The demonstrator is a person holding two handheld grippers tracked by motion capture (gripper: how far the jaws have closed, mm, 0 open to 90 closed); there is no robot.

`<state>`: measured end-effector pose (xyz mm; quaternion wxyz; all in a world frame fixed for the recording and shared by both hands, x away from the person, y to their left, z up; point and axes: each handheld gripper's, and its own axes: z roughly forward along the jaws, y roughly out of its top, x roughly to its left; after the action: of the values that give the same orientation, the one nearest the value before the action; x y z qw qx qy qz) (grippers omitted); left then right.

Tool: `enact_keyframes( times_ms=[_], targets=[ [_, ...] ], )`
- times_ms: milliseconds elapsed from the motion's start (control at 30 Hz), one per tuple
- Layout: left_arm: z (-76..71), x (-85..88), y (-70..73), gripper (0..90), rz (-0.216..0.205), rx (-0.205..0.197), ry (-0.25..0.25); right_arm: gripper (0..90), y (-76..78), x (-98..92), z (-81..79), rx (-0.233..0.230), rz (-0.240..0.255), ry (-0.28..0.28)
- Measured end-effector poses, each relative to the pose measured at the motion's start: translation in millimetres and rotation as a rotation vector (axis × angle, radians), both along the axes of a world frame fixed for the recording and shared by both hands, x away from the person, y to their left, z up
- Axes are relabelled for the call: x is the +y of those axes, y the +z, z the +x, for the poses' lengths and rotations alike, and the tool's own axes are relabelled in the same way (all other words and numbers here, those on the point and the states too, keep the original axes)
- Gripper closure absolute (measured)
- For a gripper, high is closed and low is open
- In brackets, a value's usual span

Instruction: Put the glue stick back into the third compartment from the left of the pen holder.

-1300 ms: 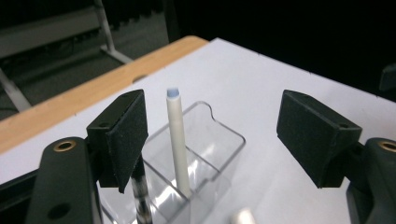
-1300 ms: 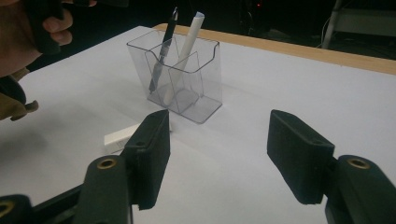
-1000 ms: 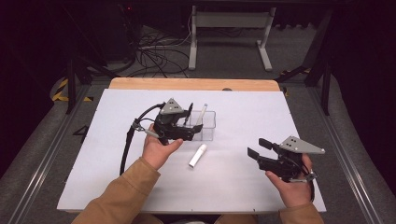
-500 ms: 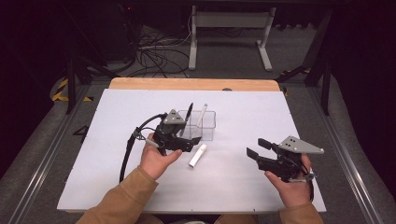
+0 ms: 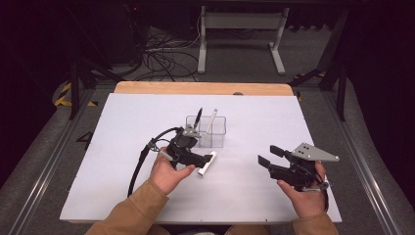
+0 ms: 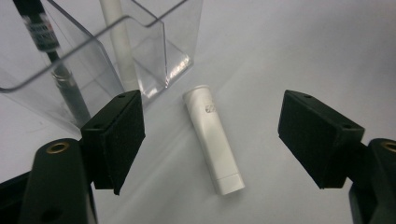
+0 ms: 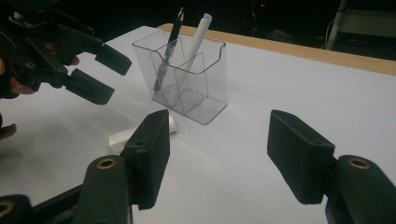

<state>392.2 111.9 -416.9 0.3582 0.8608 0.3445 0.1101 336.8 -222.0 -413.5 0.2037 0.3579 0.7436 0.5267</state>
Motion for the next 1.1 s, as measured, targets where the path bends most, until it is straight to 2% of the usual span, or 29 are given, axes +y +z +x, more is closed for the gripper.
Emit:
enact_keyframes(
  times_ms=[133, 700, 900, 1100],
  targets=[
    [2.9, -6.1, -7.6, 24.0, 0.023, 0.035, 0.000, 40.2, -0.6, -0.8, 0.4, 0.001, 0.002, 0.000],
    [21.4, -29.2, -32.6, 26.0, 0.109, 0.137, 0.004, 40.2, -1.3, -0.2, 0.5, 0.002, -0.003, 0.002],
    [27.5, -37.8, -39.8, 27.8, 0.145, 0.156, 0.024, 40.2, -1.3, -0.3, 0.4, 0.001, -0.004, 0.002],
    [31.4, -42.9, -43.2, 34.1, 0.200, 0.149, 0.051, 40.2, -1.5, -0.4, 0.6, 0.000, -0.004, 0.005]
  ],
)
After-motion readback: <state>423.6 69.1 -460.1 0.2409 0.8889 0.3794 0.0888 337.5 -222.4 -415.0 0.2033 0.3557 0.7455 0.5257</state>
